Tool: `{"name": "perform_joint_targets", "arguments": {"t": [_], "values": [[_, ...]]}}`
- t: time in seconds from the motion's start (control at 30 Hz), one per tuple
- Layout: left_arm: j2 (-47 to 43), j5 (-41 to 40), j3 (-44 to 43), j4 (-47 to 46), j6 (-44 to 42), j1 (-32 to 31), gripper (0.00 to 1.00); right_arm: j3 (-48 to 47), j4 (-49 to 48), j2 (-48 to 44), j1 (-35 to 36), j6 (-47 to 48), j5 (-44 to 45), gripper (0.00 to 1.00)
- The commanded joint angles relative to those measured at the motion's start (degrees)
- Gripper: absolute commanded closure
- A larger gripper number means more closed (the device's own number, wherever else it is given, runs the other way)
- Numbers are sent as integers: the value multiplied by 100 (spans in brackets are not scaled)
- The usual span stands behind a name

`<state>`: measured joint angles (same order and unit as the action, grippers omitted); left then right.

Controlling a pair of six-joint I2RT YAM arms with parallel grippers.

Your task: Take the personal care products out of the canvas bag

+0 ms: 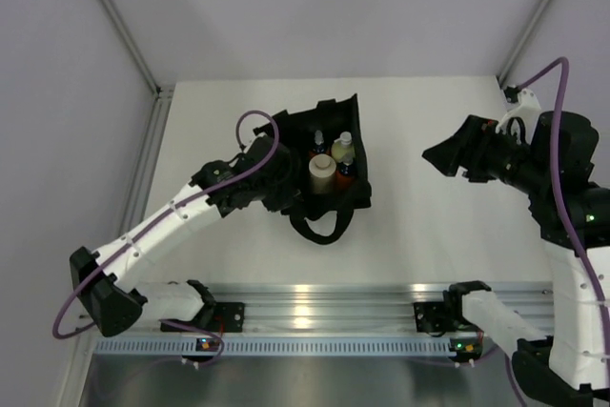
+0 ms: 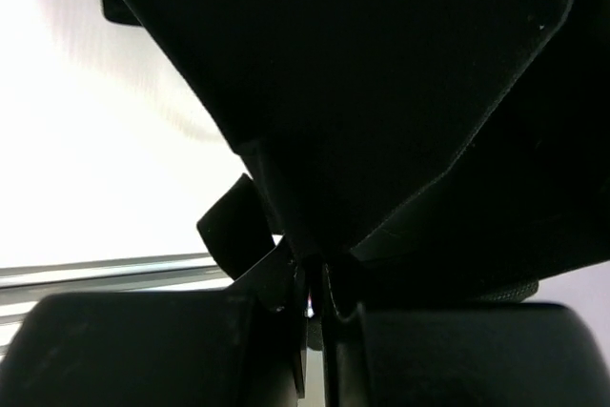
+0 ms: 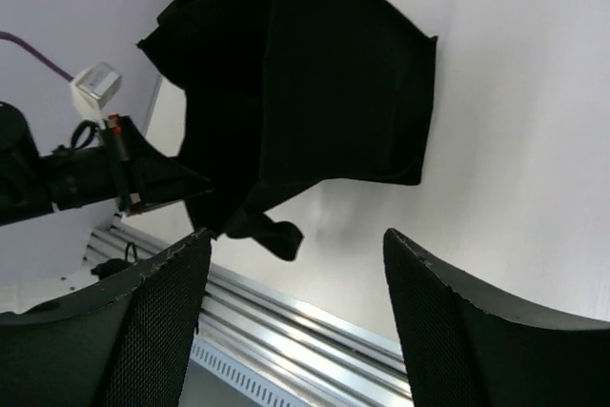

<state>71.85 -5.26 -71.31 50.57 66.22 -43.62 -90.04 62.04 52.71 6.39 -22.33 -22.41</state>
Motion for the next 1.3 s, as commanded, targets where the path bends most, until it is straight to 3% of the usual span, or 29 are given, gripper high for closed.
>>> {"name": "perform_joint_targets", "arguments": {"t": [0.0,0.1,0.2,0.27,0.43,0.9,1.27], "values": [[311,60,266,-390,269,-279,100,-40,-649,222,344,-245,-185,31],[329,-89,197,-416,260,-314,100,-162,-781,529,1283,-299,584,34],[303,-238,126,-425,269,-314,100,-496,-895,1021,2355,-438,1211,44],[277,-274,135,-425,286,-314,100,-786,-1009,1415,3135,-474,1580,44],[101,-327,292,-451,410,-314,100,-1436,-1176,2356,4210,-492,2522,45],[-593,-274,943,-1198,998,-314,100,-1447,-1335,3843,4617,-1177,4780,55],[-445,-195,882,-1418,972,-314,100,-981,-1098,4335,4485,-826,5519,56]]}}
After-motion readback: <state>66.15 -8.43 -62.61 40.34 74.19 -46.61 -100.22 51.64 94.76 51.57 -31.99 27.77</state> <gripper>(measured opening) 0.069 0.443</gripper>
